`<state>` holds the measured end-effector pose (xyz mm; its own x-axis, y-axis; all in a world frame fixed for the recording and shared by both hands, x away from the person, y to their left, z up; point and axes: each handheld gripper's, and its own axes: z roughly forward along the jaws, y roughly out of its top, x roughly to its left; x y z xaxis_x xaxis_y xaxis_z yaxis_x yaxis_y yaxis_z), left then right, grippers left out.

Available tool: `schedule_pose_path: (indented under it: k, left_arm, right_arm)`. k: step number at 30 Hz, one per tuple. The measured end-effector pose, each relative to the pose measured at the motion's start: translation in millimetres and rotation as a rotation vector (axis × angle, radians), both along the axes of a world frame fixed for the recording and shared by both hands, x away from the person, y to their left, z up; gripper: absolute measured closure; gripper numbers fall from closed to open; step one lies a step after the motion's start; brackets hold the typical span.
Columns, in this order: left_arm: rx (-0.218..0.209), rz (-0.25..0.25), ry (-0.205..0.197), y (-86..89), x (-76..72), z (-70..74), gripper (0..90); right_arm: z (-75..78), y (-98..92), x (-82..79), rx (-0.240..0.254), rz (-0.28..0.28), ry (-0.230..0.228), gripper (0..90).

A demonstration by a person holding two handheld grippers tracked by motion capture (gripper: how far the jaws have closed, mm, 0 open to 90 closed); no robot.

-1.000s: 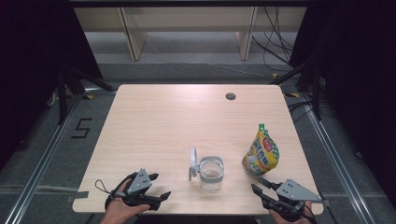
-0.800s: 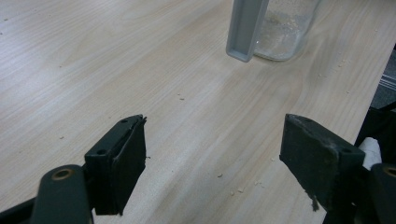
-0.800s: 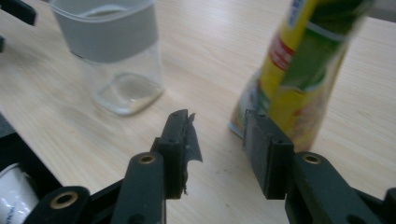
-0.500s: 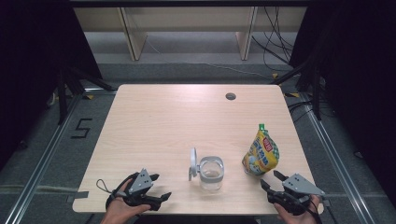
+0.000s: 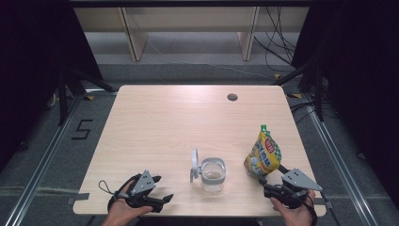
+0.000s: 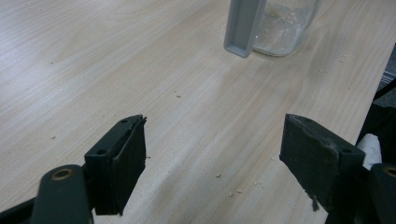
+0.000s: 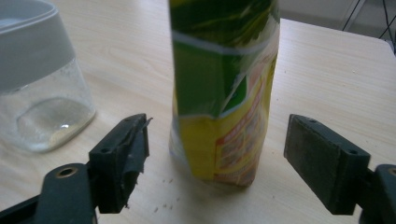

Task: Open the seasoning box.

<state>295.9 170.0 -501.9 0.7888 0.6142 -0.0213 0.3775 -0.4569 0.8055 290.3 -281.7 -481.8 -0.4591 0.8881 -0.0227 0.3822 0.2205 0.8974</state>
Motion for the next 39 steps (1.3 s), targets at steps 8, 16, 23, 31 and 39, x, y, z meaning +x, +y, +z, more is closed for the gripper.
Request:
schedule_pose_path:
  k: [8, 16, 23, 31, 39]
  left_arm:
    - [-0.003, 0.003, 0.002, -0.1, 0.0, -0.4, 21.9]
    - [0.014, 0.002, 0.012, -0.1, 0.5, -0.1, 21.9]
    - [0.027, -0.001, 0.015, 0.2, 0.4, 0.8, 21.9]
    - [0.021, 0.002, 0.002, 0.8, 0.9, -0.1, 21.8]
    - [0.02, -0.002, 0.003, -2.4, -0.8, -1.3, 21.9]
  right_arm:
    - [-3.1, 8.7, 12.7, -0.006, -0.002, -0.018, 21.8]
    - [-7.0, 15.9, 23.9, 0.027, -0.022, -0.048, 24.9]
    - [-9.3, 17.6, 30.4, 0.049, -0.044, -0.09, 28.8]
    - [-10.6, 25.4, 31.7, 0.047, -0.092, -0.117, 31.6]
    - [-20.1, 22.1, 32.5, 0.214, -0.161, -0.05, 31.5]
